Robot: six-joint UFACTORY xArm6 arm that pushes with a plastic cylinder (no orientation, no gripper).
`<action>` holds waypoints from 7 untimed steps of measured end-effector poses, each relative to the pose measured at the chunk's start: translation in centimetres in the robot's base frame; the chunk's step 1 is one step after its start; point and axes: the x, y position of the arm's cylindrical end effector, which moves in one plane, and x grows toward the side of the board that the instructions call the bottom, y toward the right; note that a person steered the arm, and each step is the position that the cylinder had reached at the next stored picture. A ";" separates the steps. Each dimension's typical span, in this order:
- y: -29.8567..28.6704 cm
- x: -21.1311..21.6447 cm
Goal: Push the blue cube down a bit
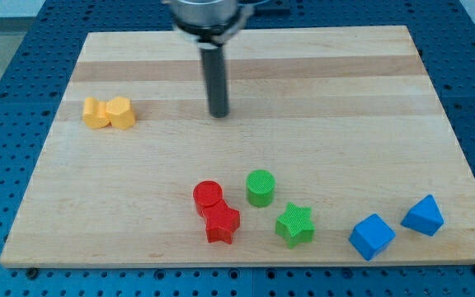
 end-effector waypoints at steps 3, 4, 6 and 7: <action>15.6 1.9; 15.6 1.0; 15.4 -0.2; 13.2 -0.7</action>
